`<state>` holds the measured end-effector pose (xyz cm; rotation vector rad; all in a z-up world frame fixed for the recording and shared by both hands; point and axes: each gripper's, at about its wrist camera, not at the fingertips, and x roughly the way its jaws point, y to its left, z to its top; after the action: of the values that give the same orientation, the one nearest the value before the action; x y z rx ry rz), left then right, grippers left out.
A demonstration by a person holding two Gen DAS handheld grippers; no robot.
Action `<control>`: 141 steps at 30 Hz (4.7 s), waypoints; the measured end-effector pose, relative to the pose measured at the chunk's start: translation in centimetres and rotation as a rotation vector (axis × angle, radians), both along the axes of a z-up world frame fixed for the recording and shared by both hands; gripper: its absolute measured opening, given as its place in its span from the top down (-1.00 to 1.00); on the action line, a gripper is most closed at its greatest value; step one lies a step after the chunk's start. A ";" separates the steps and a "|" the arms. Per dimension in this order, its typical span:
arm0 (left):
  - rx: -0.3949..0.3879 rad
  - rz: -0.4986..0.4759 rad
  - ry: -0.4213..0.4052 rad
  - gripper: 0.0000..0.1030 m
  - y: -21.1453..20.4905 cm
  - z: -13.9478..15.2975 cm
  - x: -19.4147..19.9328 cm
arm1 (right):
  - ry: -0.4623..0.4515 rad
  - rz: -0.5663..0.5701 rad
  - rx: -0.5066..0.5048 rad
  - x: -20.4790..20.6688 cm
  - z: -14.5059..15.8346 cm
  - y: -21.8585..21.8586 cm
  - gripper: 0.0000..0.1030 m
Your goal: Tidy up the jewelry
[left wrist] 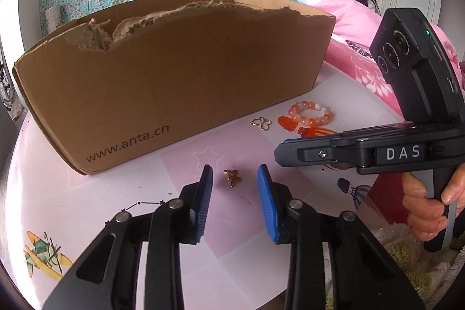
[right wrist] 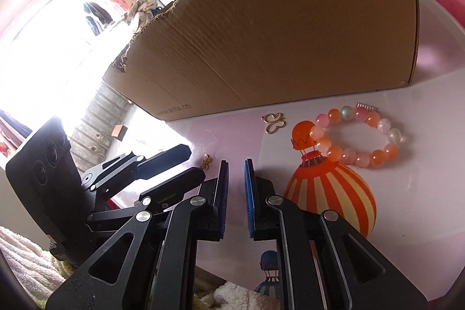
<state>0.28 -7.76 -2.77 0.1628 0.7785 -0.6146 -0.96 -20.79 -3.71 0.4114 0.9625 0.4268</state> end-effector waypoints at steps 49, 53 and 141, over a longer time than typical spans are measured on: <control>-0.021 -0.073 0.042 0.46 -0.2 -0.1 -0.3 | 0.001 -0.024 0.024 -0.6 0.4 -0.3 0.80; -0.035 -0.052 0.032 0.46 0.0 0.2 -0.1 | 0.001 -0.025 0.023 -0.6 0.4 -0.1 0.80; 0.086 0.151 0.044 0.99 4.5 -0.1 1.6 | -0.218 0.301 -0.477 0.4 1.2 10.2 0.45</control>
<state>1.88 -3.25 -2.84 0.1678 0.8517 -0.4428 -0.60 -10.57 -2.47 -0.2128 0.8804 0.4849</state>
